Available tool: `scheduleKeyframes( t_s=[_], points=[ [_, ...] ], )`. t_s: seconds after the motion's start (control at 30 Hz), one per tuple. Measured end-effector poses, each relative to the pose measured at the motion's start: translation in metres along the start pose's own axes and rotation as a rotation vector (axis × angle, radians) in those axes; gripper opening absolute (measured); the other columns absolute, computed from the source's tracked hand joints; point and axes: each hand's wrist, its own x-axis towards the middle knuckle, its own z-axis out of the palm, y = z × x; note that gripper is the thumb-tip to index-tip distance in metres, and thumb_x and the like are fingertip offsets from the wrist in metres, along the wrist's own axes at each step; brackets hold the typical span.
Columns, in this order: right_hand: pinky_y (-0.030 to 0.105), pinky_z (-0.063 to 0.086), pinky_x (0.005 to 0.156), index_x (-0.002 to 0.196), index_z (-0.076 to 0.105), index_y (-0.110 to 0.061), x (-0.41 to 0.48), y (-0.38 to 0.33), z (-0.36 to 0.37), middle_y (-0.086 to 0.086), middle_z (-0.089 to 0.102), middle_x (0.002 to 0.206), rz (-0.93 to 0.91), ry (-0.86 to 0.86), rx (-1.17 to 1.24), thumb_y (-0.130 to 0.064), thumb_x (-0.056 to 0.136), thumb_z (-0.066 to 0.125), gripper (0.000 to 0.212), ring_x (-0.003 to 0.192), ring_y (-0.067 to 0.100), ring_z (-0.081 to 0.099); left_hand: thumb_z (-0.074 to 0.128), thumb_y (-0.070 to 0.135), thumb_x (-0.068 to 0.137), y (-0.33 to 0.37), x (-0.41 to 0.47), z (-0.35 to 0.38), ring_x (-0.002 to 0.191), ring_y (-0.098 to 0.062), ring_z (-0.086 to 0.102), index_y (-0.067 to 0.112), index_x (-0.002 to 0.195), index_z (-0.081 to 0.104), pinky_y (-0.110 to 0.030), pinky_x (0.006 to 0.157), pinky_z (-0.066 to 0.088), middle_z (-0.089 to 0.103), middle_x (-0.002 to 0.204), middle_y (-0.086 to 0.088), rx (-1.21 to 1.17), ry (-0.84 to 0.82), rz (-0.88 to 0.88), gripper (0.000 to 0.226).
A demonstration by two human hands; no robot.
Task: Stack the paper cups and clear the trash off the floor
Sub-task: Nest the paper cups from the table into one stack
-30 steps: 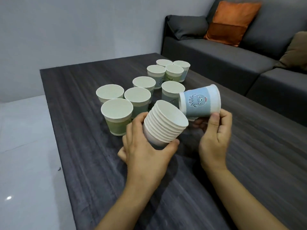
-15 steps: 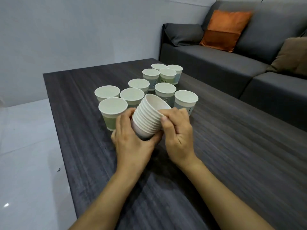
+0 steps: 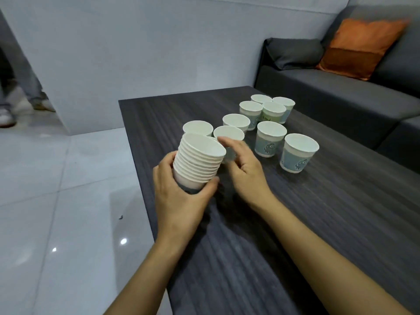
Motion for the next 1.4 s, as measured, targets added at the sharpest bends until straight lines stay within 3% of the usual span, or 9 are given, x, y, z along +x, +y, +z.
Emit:
scheduleKeyframes(
  t_s=[0.13, 0.33, 0.5, 0.63, 0.83, 1.0, 1.13, 1.23, 1.4],
  points=[
    [0.030, 0.044, 0.093, 0.116, 0.060, -0.013, 0.009, 0.004, 0.015, 0.000, 0.056, 0.119, -0.029, -0.216, -0.236, -0.007, 0.083, 0.056, 0.034, 0.107, 0.014, 0.054, 0.081, 0.028, 0.058, -0.007, 0.007, -0.010, 0.099, -0.004, 0.047, 0.034, 0.110, 0.042, -0.009, 0.075, 0.037, 0.049, 0.112, 0.007, 0.004, 0.016, -0.016, 0.066],
    [0.024, 0.030, 0.062, 0.082, 0.055, -0.007, 0.021, -0.018, -0.002, 0.003, 0.049, 0.075, 0.040, 0.294, -0.108, -0.019, 0.093, 0.047, 0.018, 0.071, 0.014, 0.042, 0.081, 0.025, 0.061, -0.011, 0.008, -0.012, 0.101, -0.007, 0.046, 0.027, 0.116, 0.043, -0.022, 0.084, 0.037, 0.046, 0.112, 0.005, 0.015, -0.015, -0.033, 0.066],
    [0.029, 0.037, 0.060, 0.079, 0.050, -0.029, 0.024, -0.047, -0.012, -0.008, 0.043, 0.060, 0.094, 0.311, 0.339, -0.025, 0.096, 0.042, 0.020, 0.058, 0.008, 0.039, 0.079, 0.028, 0.062, -0.006, 0.012, -0.005, 0.090, 0.001, 0.038, 0.026, 0.116, 0.043, -0.006, 0.068, 0.033, 0.039, 0.106, 0.009, 0.070, -0.044, -0.030, 0.065],
    [0.025, 0.039, 0.068, 0.083, 0.056, -0.030, 0.020, -0.046, -0.006, -0.022, 0.055, 0.065, 0.008, 0.092, 0.212, -0.032, 0.089, 0.042, 0.016, 0.064, 0.001, 0.048, 0.078, 0.026, 0.063, -0.002, 0.015, 0.001, 0.093, -0.009, 0.046, 0.024, 0.118, 0.043, -0.028, 0.083, 0.041, 0.039, 0.108, 0.008, 0.064, -0.066, -0.048, 0.065],
    [0.002, 0.032, 0.089, 0.116, 0.057, -0.026, 0.005, -0.035, 0.010, -0.020, 0.056, 0.104, -0.107, -0.080, 0.065, -0.030, 0.091, 0.039, 0.031, 0.098, -0.016, 0.047, 0.081, 0.030, 0.062, -0.002, 0.020, 0.008, 0.086, -0.007, 0.046, 0.023, 0.120, 0.045, -0.025, 0.076, 0.039, 0.041, 0.108, 0.008, 0.013, -0.035, -0.051, 0.068],
    [0.027, 0.040, 0.097, 0.130, 0.048, -0.025, 0.016, -0.015, -0.016, -0.012, 0.047, 0.125, 0.007, 0.161, -0.089, -0.032, 0.090, 0.038, 0.042, 0.107, 0.003, 0.049, 0.080, 0.028, 0.063, -0.005, 0.030, 0.019, 0.092, -0.003, 0.043, 0.023, 0.121, 0.044, -0.024, 0.084, 0.037, 0.040, 0.110, 0.009, -0.005, -0.023, -0.046, 0.069],
    [0.040, 0.047, 0.087, 0.114, 0.055, -0.014, 0.009, 0.019, -0.019, 0.002, 0.050, 0.124, 0.123, -0.067, -0.566, -0.022, 0.091, 0.051, 0.024, 0.108, 0.025, 0.054, 0.079, 0.030, 0.060, -0.005, 0.032, 0.033, 0.112, -0.014, 0.047, 0.019, 0.122, 0.042, -0.045, 0.097, 0.042, 0.047, 0.116, 0.006, -0.001, 0.002, -0.002, 0.072],
    [0.033, 0.039, 0.074, 0.089, 0.054, -0.006, 0.006, 0.027, -0.010, 0.006, 0.053, 0.090, 0.076, 0.204, -0.346, -0.024, 0.095, 0.042, 0.023, 0.082, 0.016, 0.047, 0.071, 0.041, 0.056, -0.006, 0.031, 0.040, 0.112, -0.017, 0.050, 0.025, 0.123, 0.040, -0.050, 0.094, 0.043, 0.051, 0.121, 0.007, 0.035, 0.024, 0.035, 0.076],
    [0.025, 0.035, 0.066, 0.077, 0.046, -0.019, 0.012, 0.017, -0.015, 0.005, 0.051, 0.077, 0.068, 0.483, -0.059, -0.030, 0.094, 0.032, 0.024, 0.074, 0.025, 0.050, 0.063, 0.052, 0.055, -0.017, 0.032, 0.038, 0.109, -0.014, 0.051, 0.033, 0.123, 0.036, -0.051, 0.091, 0.045, 0.051, 0.121, 0.010, 0.082, 0.036, 0.101, 0.076]
  ],
)
